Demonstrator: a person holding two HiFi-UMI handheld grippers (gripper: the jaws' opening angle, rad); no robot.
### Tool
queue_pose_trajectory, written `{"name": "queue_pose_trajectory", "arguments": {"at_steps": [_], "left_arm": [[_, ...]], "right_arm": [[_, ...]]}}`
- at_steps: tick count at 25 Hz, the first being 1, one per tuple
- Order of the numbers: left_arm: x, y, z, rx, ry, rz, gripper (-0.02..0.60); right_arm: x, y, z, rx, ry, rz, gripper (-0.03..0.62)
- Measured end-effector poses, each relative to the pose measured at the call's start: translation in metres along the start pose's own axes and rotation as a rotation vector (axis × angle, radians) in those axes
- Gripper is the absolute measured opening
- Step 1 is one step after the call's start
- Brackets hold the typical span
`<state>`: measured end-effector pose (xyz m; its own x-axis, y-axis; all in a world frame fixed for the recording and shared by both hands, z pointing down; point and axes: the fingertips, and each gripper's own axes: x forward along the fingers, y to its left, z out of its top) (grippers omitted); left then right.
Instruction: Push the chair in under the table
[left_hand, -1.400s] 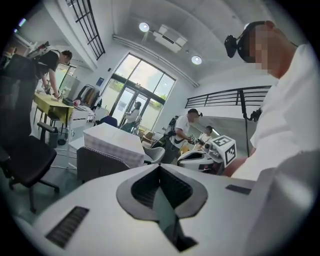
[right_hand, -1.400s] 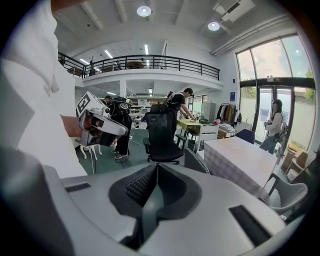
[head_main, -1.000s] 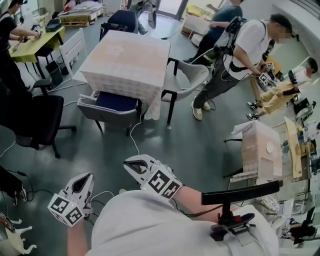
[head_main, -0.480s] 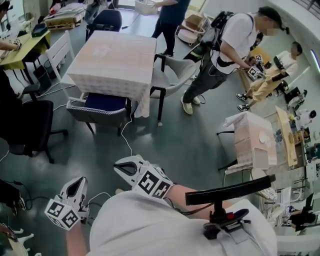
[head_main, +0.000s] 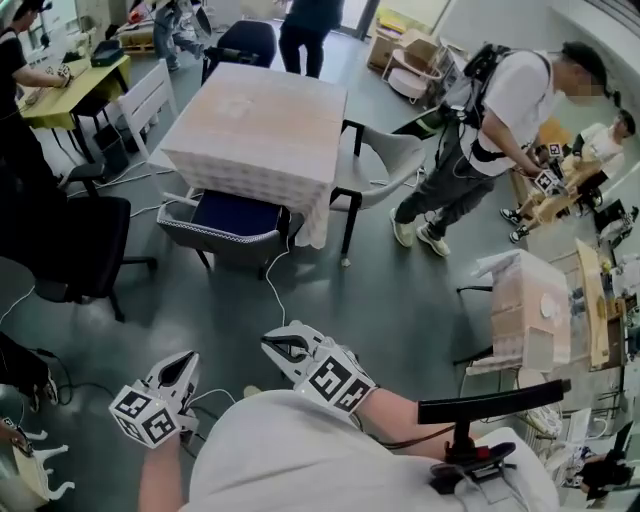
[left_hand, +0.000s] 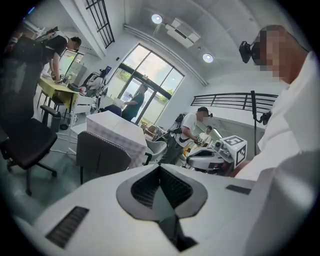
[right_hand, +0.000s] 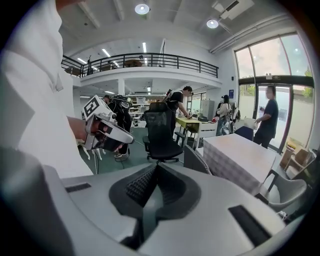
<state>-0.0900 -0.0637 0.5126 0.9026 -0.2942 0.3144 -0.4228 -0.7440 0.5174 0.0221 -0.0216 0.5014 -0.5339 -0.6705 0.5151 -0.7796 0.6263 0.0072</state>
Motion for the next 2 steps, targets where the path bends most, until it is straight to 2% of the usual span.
{"name": "queue_pose_trajectory", "arguments": {"at_steps": [2], "left_arm": [[0.022,0.002,-0.002,-0.028,0.010,-0.019,0.012]], "right_arm": [[-0.008,-0.014,-0.012,0.025,0.012,-0.025,0.014]]}}
